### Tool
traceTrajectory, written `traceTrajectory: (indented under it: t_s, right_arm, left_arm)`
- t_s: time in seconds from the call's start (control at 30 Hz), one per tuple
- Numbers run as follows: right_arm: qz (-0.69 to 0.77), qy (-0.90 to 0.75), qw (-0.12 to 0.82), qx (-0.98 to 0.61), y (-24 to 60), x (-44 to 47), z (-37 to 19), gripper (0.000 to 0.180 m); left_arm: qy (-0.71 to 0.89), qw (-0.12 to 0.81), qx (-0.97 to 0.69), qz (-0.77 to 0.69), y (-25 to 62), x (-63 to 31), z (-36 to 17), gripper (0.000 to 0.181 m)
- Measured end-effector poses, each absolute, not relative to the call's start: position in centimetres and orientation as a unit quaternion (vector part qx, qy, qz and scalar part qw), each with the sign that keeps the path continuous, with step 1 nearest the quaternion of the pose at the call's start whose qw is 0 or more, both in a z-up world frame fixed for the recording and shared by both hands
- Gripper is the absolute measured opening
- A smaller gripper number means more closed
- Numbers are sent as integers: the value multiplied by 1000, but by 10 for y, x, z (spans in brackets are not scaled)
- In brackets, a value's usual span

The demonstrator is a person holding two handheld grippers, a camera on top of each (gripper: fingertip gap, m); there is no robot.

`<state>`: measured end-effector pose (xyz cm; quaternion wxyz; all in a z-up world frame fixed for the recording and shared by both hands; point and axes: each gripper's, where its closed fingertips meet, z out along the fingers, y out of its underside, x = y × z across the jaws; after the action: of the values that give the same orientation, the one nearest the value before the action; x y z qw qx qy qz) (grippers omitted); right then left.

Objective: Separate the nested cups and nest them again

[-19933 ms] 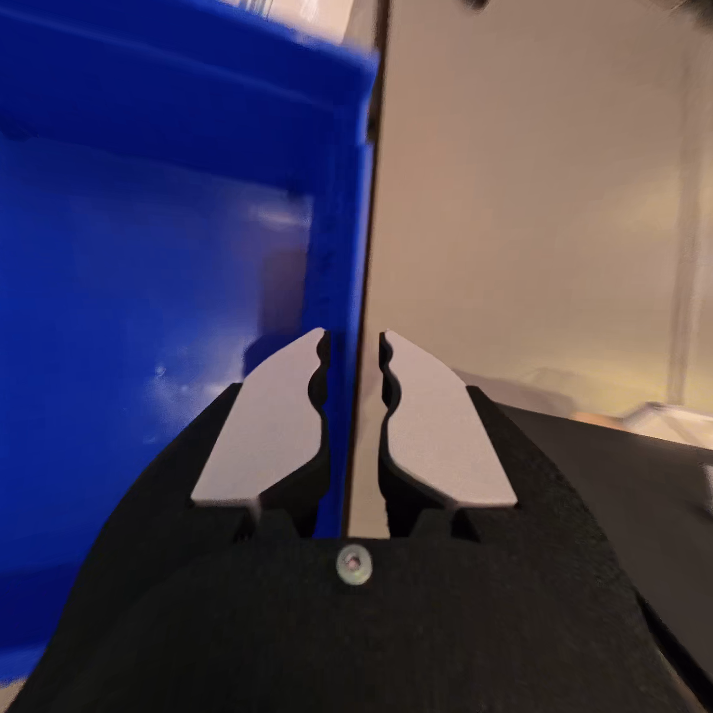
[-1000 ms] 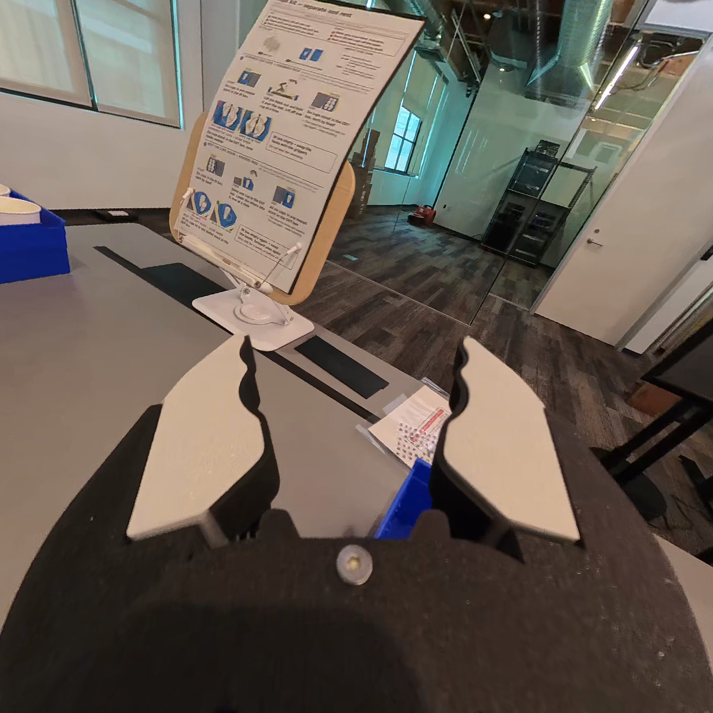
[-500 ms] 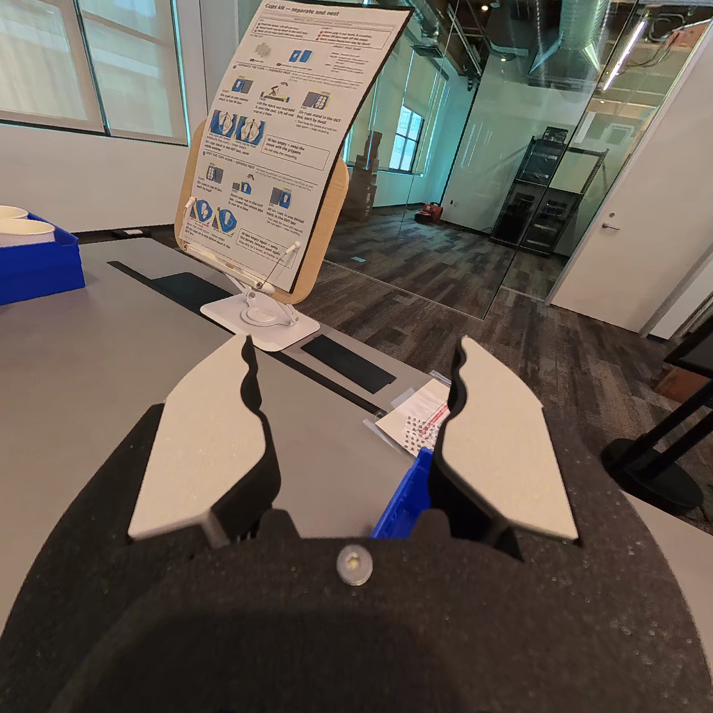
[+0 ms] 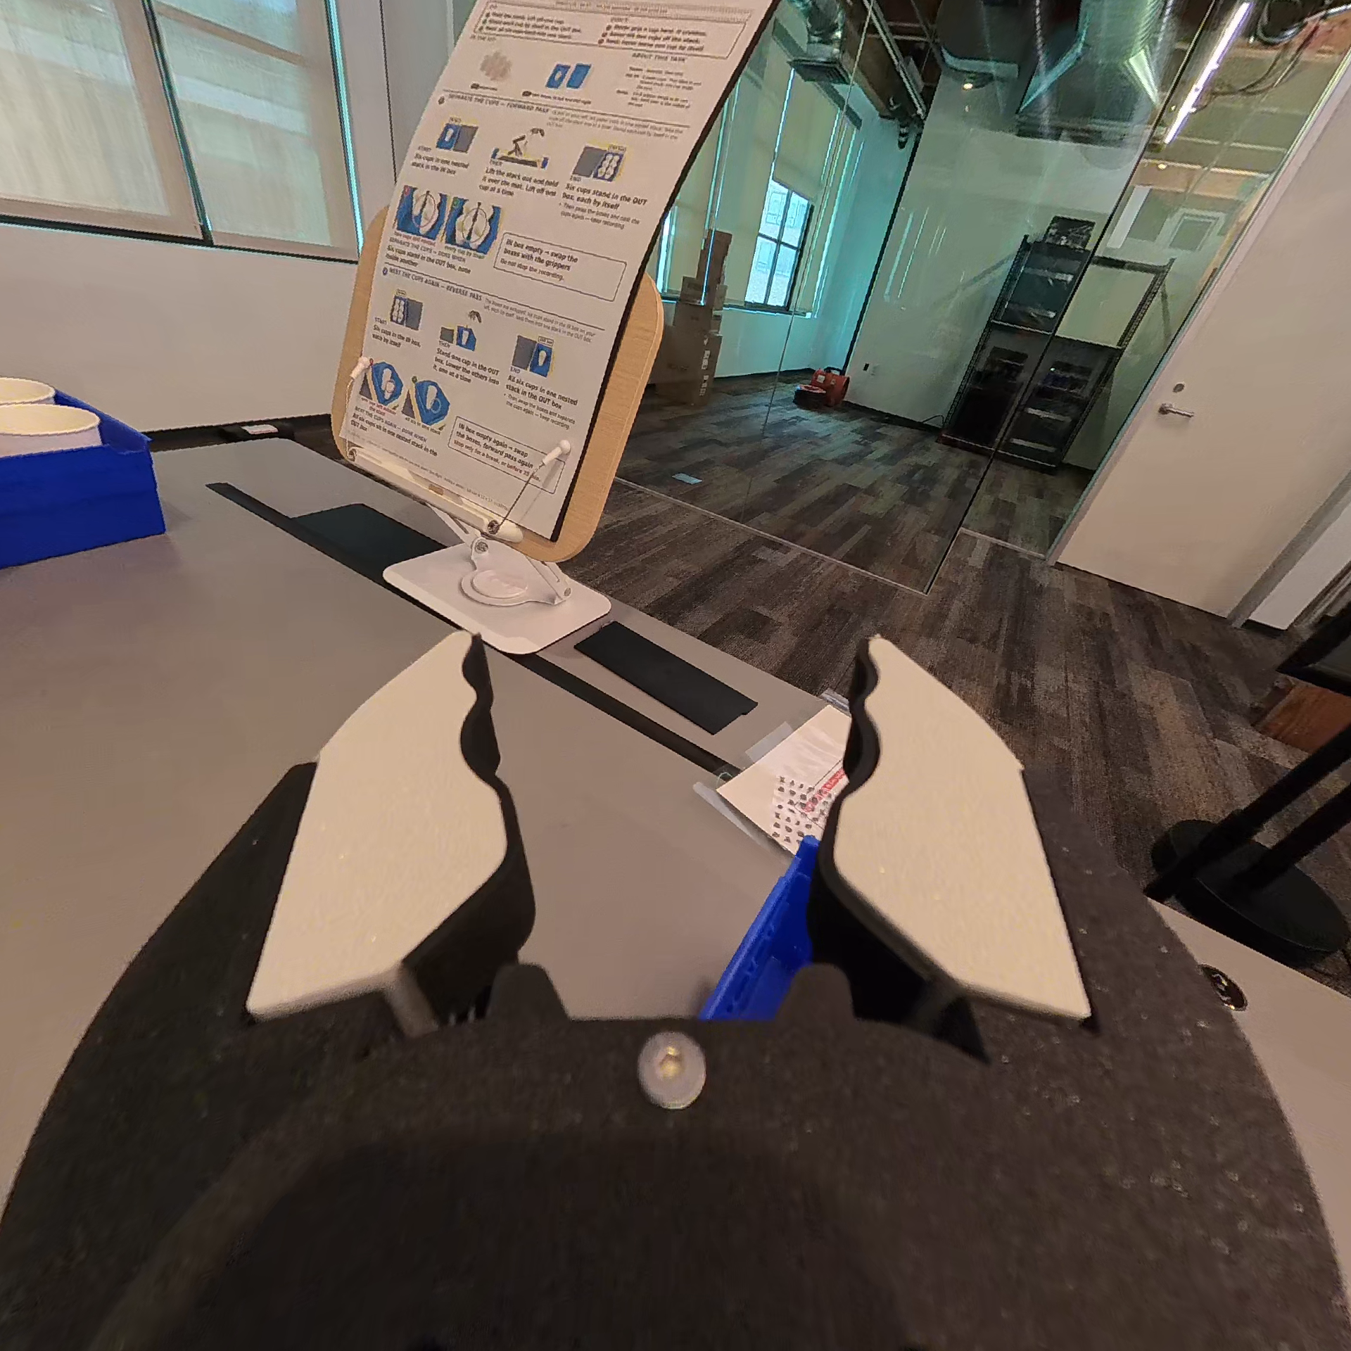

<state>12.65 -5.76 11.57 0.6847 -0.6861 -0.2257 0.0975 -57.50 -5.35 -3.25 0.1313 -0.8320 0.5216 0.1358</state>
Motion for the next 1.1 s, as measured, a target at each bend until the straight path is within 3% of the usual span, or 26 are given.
traceTrajectory:
  t_s: [0.23, 0.47, 0.83, 1.1]
  right_arm:
    - [109, -248, 682, -680, -57, 109, 119, 92]
    - [181, -334, 665, -643, -67, 44, 127, 90]
    - [370, -537, 530, -542, -131, -133, 117, 83]
    - [433, -592, 430, -527, -161, -218, 78, 97]
  left_arm:
    - [544, 169, -808, 152, -68, -554, 40, 0]
    - [634, 235, -736, 48, -106, -440, 93, 0]
    - [779, 224, -585, -31, -176, -294, 78, 0]
    - [824, 190, -531, -54, -202, -249, 64, 0]
